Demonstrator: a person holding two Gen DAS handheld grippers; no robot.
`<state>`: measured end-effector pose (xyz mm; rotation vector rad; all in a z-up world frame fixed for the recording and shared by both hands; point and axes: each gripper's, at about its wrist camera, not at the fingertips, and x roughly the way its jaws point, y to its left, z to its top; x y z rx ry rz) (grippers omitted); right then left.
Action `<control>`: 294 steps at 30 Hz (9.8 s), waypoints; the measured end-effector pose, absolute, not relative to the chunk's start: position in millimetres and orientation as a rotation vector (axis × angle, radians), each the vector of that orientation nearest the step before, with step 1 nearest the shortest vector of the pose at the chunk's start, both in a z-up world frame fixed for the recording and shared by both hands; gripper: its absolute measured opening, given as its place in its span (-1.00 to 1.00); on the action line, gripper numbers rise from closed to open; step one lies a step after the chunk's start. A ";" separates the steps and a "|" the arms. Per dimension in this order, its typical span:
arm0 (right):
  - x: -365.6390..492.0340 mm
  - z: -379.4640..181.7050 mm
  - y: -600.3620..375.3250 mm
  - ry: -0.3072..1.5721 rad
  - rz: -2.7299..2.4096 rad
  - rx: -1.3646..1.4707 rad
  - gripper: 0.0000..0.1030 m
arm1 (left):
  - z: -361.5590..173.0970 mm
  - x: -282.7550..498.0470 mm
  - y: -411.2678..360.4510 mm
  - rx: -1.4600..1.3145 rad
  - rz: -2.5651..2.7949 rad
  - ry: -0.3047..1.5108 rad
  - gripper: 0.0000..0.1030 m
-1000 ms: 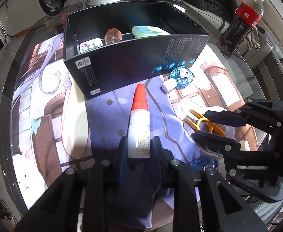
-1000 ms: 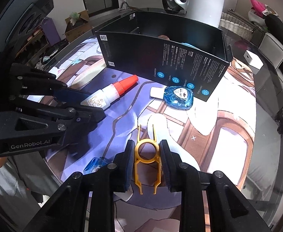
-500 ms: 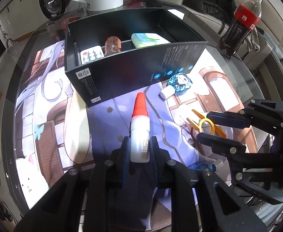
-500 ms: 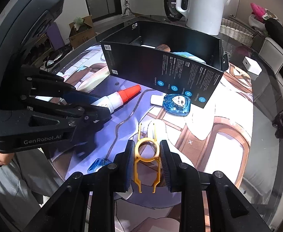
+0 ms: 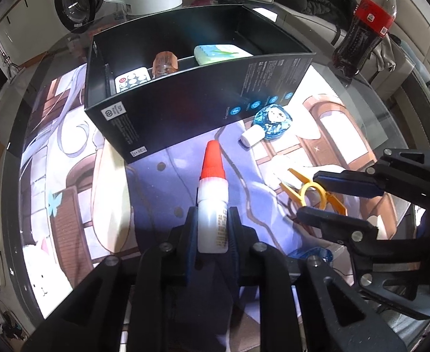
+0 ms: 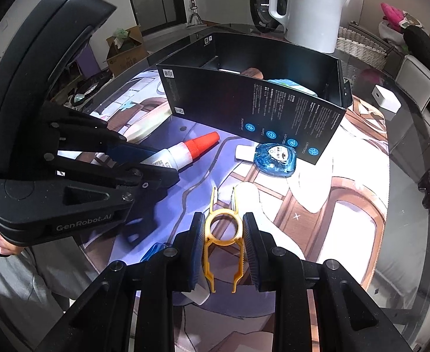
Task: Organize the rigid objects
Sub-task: 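Lift the glue bottle with the left tool while the right tool lifts the yellow tool, then lower the glue bottle and yellow tool into the black box and open both grippers, then withdraw both tools from the box and move toward the blue tape dispensers, then grasp a blue tape dispenser with the left gripper and lift it, then grasp the other blue tape dispenser with the right gripper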
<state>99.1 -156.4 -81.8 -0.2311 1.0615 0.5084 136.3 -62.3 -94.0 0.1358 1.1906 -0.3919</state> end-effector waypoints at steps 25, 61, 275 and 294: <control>71.9 2.3 -177.8 0.582 0.457 -0.137 -0.49 | 10.0 90.1 -41.7 0.128 -0.346 0.671 -0.69; 113.6 82.1 -176.4 0.199 0.350 -0.009 -0.49 | 68.8 130.6 -23.1 -0.009 -0.254 0.339 -0.68; 162.1 -88.0 -139.1 1.029 0.510 -0.103 0.10 | -95.2 150.4 -32.1 0.227 -0.254 1.070 -0.33; 156.9 -98.1 -126.8 1.066 0.482 -0.172 -0.38 | -95.8 141.6 -38.8 0.240 -0.295 1.072 -0.24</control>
